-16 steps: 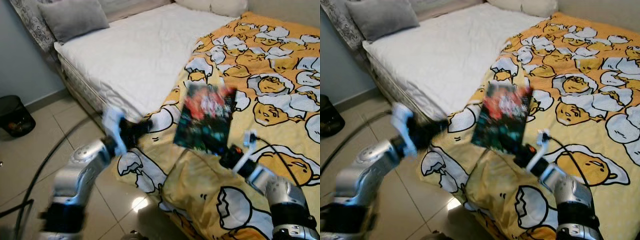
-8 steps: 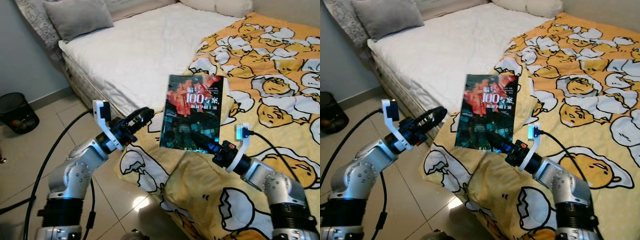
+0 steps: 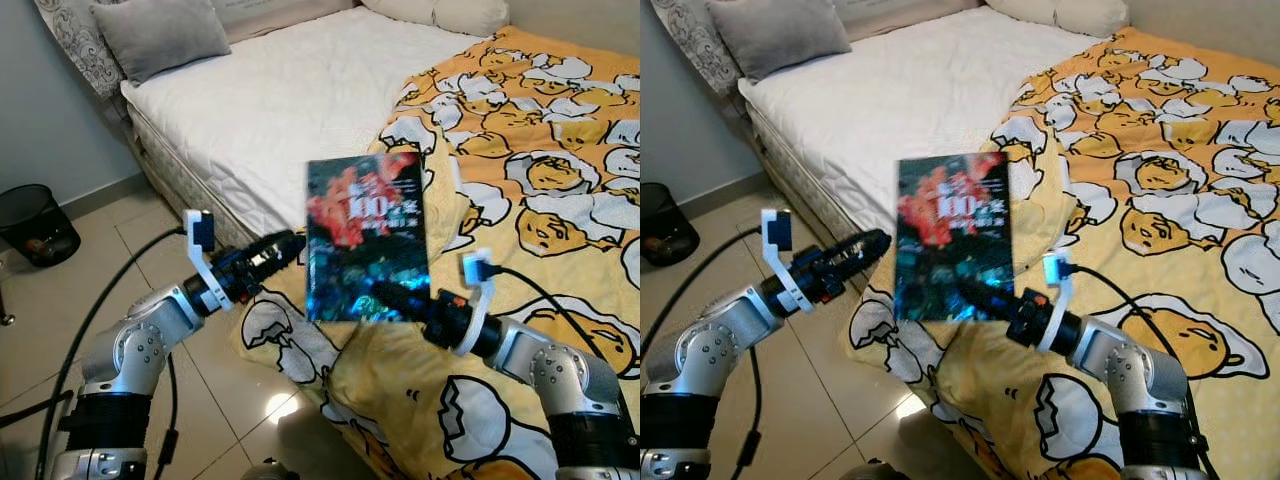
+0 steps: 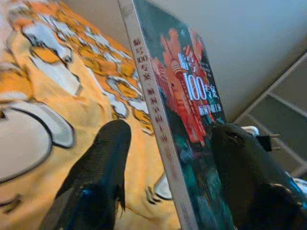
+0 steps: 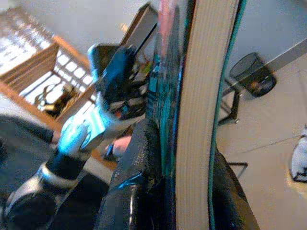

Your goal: Clean up the room

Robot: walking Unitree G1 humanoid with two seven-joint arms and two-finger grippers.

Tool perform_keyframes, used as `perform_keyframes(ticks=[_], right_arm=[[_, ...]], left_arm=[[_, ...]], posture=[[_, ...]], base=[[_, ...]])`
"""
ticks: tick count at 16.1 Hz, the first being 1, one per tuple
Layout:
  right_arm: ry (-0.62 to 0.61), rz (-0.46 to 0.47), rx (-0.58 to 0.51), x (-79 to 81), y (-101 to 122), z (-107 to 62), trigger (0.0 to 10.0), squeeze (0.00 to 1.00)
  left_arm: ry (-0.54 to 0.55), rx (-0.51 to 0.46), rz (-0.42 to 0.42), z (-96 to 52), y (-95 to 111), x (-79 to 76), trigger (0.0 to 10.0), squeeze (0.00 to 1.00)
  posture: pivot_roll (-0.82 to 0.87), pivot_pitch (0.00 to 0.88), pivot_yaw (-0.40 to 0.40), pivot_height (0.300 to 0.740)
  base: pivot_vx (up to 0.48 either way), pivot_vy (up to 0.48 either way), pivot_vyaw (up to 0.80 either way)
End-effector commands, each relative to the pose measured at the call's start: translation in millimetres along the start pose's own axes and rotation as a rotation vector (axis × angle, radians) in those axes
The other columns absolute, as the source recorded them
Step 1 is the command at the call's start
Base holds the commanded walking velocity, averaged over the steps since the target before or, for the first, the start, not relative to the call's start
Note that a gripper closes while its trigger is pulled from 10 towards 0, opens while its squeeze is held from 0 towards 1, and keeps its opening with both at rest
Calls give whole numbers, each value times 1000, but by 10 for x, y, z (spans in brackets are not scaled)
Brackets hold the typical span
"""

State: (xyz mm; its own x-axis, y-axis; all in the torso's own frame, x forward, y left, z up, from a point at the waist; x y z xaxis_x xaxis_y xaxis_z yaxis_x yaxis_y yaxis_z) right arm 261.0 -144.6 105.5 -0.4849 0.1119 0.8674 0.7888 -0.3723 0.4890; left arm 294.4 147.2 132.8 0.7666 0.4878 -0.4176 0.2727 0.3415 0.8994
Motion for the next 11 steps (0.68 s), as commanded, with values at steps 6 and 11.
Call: perform_keyframes(ticks=[6, 11], right_arm=[[89, -53, 88, 158, -40, 102, 0, 0], [78, -58, 102, 119, -35, 130, 0, 0]], left_arm=[[-92, 82, -152, 70, -126, -44, 0, 0], [-132, 82, -128, 26, -127, -122, 0, 0]], posture=[[-56, 0, 50, 740], [-44, 0, 44, 740]], base=[[0, 0, 0], [0, 0, 0]])
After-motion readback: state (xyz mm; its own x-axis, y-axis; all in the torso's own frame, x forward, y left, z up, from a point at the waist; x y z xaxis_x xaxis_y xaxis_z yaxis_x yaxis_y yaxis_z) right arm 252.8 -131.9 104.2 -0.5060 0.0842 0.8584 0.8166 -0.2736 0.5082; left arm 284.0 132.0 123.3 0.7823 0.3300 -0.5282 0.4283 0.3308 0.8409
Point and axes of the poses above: a point about 5 cm out from each wrist's last joint towards the gripper, its own z axis pointing out of the wrist towards the gripper, its own y axis along the axis of the wrist's last joint, x = y × z, the point moved 1 cm from there along z, pointing out of the wrist towards the gripper, and after that the axes turned 12 degrees about z, right-handed, at the moved point
